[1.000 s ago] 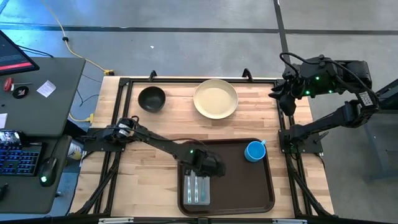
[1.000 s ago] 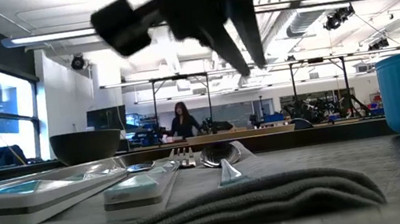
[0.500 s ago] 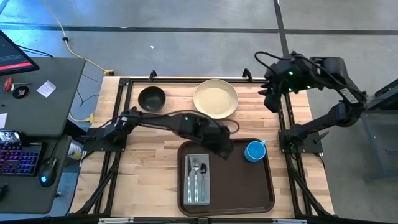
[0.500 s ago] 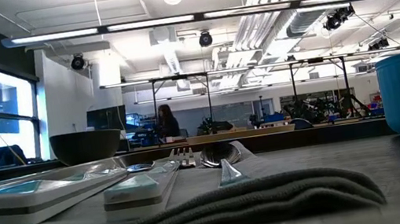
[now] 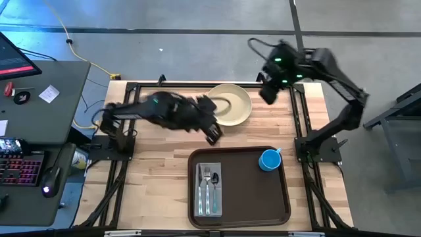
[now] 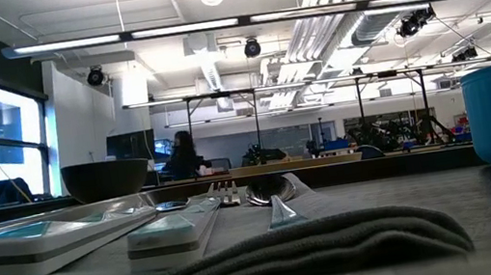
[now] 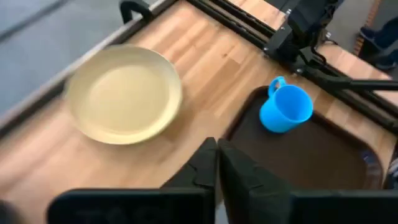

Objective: Set up tray
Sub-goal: Put the white plate on the brown tray to the right side of the blue spoon

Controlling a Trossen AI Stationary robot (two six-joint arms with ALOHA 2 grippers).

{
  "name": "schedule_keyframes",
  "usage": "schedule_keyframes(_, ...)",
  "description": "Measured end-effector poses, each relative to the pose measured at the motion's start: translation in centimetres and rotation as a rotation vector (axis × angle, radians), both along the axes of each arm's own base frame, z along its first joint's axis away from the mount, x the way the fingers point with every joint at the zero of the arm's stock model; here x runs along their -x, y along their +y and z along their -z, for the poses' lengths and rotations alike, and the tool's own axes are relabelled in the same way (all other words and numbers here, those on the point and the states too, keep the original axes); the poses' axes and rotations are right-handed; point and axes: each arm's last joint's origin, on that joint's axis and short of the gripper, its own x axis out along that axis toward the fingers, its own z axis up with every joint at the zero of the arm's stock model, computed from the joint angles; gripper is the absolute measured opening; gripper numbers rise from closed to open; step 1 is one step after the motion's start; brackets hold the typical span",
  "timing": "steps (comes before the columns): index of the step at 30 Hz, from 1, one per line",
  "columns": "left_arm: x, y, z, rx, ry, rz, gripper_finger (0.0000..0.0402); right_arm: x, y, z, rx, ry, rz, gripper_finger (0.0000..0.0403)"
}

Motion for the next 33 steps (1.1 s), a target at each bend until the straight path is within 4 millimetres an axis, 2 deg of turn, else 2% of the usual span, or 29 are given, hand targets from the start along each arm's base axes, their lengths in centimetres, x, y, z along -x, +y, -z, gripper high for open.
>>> schedule_keyframes(3, 2.4, 1.1, -1.5, -0.051, 0.021, 0.033, 0.0023, -2.4, -1.3, 1.7, -0.046, 0.039, 0.060, 0.0117)
schedule_keyframes(8, 6.3, 2.5, -2.3, -0.130, 0.066, 0.068, 0.0027, -6.2, -2.6, 4.2, -0.143, 0.034, 0.064, 0.0117)
schedule_keyframes(12, 9.1, 3.4, -1.4, -0.156, 0.043, 0.077, 0.0075, -8.2, -2.9, 6.1, -0.143, 0.100, 0.147, 0.0117)
schedule_keyframes(14, 10.3, 3.7, -0.7, -0.138, -0.026, 0.098, 0.0091, -8.7, -3.2, 6.8, -0.107, 0.140, 0.201, 0.0120)
schedule_keyframes(17, 12.5, 4.0, 0.7, -0.098, -0.140, 0.128, 0.0098, -9.6, -3.7, 7.7, -0.120, 0.149, 0.234, 0.0130)
schedule_keyframes(20, 14.3, 3.9, 2.2, -0.054, -0.265, 0.149, 0.0090, -11.1, -4.0, 8.7, -0.210, 0.087, 0.172, 0.0144)
schedule_keyframes(23, 15.6, 3.8, 3.4, -0.029, -0.357, 0.160, 0.0075, -13.1, -3.1, 9.6, -0.220, 0.050, 0.070, 0.0155)
schedule_keyframes(27, 16.8, 3.8, 4.3, 0.026, -0.439, 0.156, 0.0055, -15.7, -1.2, 11.3, -0.117, 0.084, -0.054, 0.0166)
schedule_keyframes(30, 17.3, 3.8, 4.3, 0.040, -0.454, 0.148, 0.0042, -17.6, 0.3, 13.3, -0.100, 0.136, -0.131, 0.0172)
schedule_keyframes(33, 17.6, 3.8, 4.3, 0.043, -0.459, 0.146, 0.0033, -19.3, 1.3, 16.2, -0.123, 0.218, -0.197, 0.0173)
